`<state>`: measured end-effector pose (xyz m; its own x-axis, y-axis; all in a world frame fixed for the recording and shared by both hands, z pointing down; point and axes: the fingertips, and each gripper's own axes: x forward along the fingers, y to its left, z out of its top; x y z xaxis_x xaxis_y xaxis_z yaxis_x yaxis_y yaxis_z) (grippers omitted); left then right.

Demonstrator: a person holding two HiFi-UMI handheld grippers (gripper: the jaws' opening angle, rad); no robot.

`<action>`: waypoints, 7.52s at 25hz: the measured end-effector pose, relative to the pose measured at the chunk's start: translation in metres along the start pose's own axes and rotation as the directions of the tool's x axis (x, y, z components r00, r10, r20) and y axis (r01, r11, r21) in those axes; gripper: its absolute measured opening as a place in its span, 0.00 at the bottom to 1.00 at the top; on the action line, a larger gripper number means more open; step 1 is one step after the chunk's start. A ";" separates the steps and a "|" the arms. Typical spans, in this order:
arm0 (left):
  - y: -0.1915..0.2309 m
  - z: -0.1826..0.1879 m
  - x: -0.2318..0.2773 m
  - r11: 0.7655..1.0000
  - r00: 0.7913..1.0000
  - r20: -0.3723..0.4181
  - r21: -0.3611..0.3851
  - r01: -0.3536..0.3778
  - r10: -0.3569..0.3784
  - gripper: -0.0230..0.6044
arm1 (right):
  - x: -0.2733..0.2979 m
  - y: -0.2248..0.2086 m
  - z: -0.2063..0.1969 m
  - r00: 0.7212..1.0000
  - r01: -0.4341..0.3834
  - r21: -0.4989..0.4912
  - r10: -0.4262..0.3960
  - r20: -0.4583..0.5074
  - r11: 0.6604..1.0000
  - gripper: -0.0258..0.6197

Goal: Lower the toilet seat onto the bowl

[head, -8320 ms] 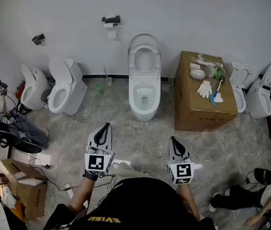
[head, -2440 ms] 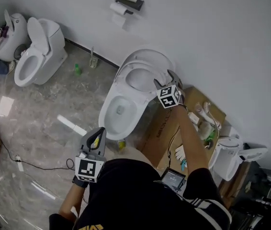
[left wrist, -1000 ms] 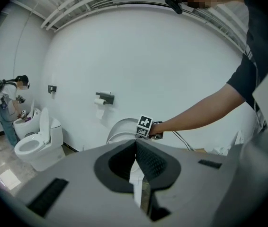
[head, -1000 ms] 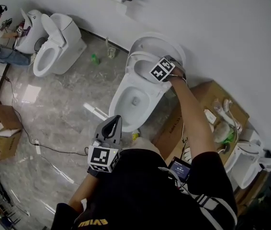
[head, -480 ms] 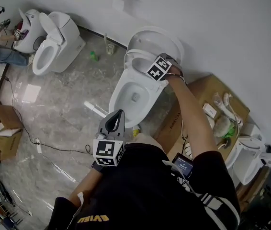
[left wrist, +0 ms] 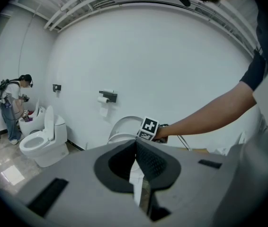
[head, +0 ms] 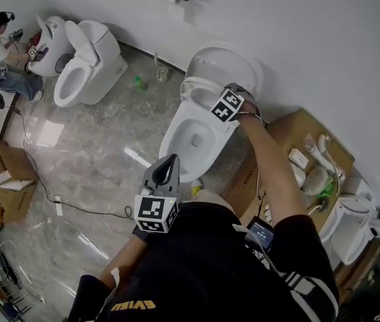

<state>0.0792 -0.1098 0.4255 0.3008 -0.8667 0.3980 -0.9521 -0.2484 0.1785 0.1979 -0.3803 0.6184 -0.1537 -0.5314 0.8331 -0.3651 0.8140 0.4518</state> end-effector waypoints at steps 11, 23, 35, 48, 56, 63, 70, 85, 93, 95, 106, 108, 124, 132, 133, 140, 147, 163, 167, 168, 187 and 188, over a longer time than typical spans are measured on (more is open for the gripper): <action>-0.004 -0.005 -0.012 1.000 1.000 0.014 -0.015 0.011 -0.011 0.06 | -0.012 0.031 0.005 0.999 -0.005 -0.022 0.006 0.036 1.000 0.16; -0.010 -0.002 -0.009 0.999 0.998 0.060 -0.042 0.018 -0.015 0.06 | -0.020 0.061 -0.003 0.999 -0.052 -0.022 0.052 -0.006 0.998 0.17; -0.003 -0.016 -0.013 0.995 0.998 0.056 -0.102 -0.012 0.018 0.06 | -0.031 0.105 0.002 0.993 -0.107 0.005 0.106 0.041 0.994 0.18; -0.005 -0.027 -0.022 0.992 0.998 0.047 -0.120 -0.026 0.032 0.06 | -0.036 0.165 0.001 0.987 -0.150 -0.012 0.151 0.059 0.989 0.19; -0.001 -0.032 -0.037 0.989 0.997 0.050 -0.138 -0.057 0.064 0.06 | -0.039 0.186 0.002 0.985 -0.162 -0.035 0.164 0.056 0.986 0.19; 0.003 -0.036 -0.048 0.985 0.994 0.050 -0.151 -0.085 0.093 0.06 | -0.038 0.197 -0.001 0.983 -0.175 -0.049 0.178 0.053 0.983 0.19; 0.012 -0.038 -0.057 0.982 0.992 0.039 -0.153 -0.113 0.120 0.06 | -0.041 0.203 0.002 0.981 -0.182 -0.052 0.185 0.054 0.982 0.20; 0.019 -0.039 -0.057 0.978 0.993 0.022 -0.180 -0.106 0.112 0.06 | -0.046 0.229 0.002 0.973 -0.226 -0.054 0.229 0.043 0.973 0.21; 0.035 -0.042 -0.062 0.969 0.990 0.010 -0.205 -0.135 0.140 0.06 | -0.044 0.241 0.004 0.969 -0.245 -0.082 0.248 0.025 0.966 0.22; 0.038 -0.047 -0.061 0.966 0.989 0.004 -0.219 -0.140 0.145 0.06 | -0.042 0.244 0.002 0.966 -0.254 -0.082 0.256 0.020 0.964 0.22; 0.038 -0.059 -0.054 0.957 0.991 -0.011 -0.258 -0.132 0.134 0.06 | -0.038 0.272 -0.006 0.950 -0.311 -0.096 0.312 -0.009 0.945 0.24; 0.037 -0.060 -0.053 0.957 0.991 -0.012 -0.259 -0.132 0.134 0.06 | -0.038 0.276 -0.006 0.947 -0.321 -0.099 0.322 -0.010 0.942 0.25; 0.044 -0.061 -0.053 0.941 0.983 -0.009 -0.288 -0.176 0.181 0.06 | -0.033 0.303 -0.012 0.919 -0.395 -0.104 0.393 -0.035 0.913 0.28; 0.043 -0.068 -0.053 0.940 0.983 -0.020 -0.289 -0.181 0.184 0.06 | -0.026 0.321 -0.017 0.896 -0.445 -0.091 0.441 -0.062 0.891 0.30; 0.044 -0.070 -0.054 0.939 0.982 -0.028 -0.289 -0.187 0.187 0.06 | -0.025 0.324 -0.017 0.893 -0.450 -0.092 0.445 -0.065 0.888 0.30; 0.049 -0.081 -0.062 0.932 0.979 -0.050 -0.301 -0.204 0.198 0.06 | -0.022 0.341 -0.019 0.884 -0.466 -0.094 0.460 -0.081 0.880 0.32; 0.043 -0.089 -0.060 0.938 0.982 -0.076 -0.290 -0.188 0.173 0.06 | -0.017 0.354 -0.022 0.875 -0.483 -0.097 0.475 -0.092 0.870 0.33; 0.053 -0.092 -0.062 0.952 0.983 -0.110 -0.253 -0.171 0.147 0.06 | -0.005 0.387 -0.030 0.863 -0.501 -0.120 0.485 -0.137 0.857 0.35; 0.057 -0.097 -0.066 0.949 0.981 -0.118 -0.261 -0.179 0.152 0.06 | -0.003 0.397 -0.032 0.856 -0.512 -0.125 0.494 -0.150 0.849 0.36; 0.058 -0.099 -0.067 0.948 0.981 -0.121 -0.263 -0.180 0.153 0.06 | -0.002 0.399 -0.034 0.856 -0.513 -0.127 0.495 -0.153 0.849 0.36; 0.086 -0.133 -0.082 0.917 0.970 -0.156 -0.327 -0.228 0.186 0.06 | 0.016 0.446 -0.042 0.794 -0.596 -0.101 0.566 -0.220 0.797 0.34; 0.086 -0.136 -0.083 0.916 0.969 -0.161 -0.329 -0.231 0.187 0.06 | 0.018 0.447 -0.044 0.791 -0.599 -0.102 0.567 -0.228 0.795 0.34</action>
<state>-0.0204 -0.0005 0.5306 0.1228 -0.8164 0.5642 -0.9229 0.1152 0.3675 0.0725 -0.0151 0.8494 -0.1193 0.0946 0.9883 -0.1045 0.9887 -0.1073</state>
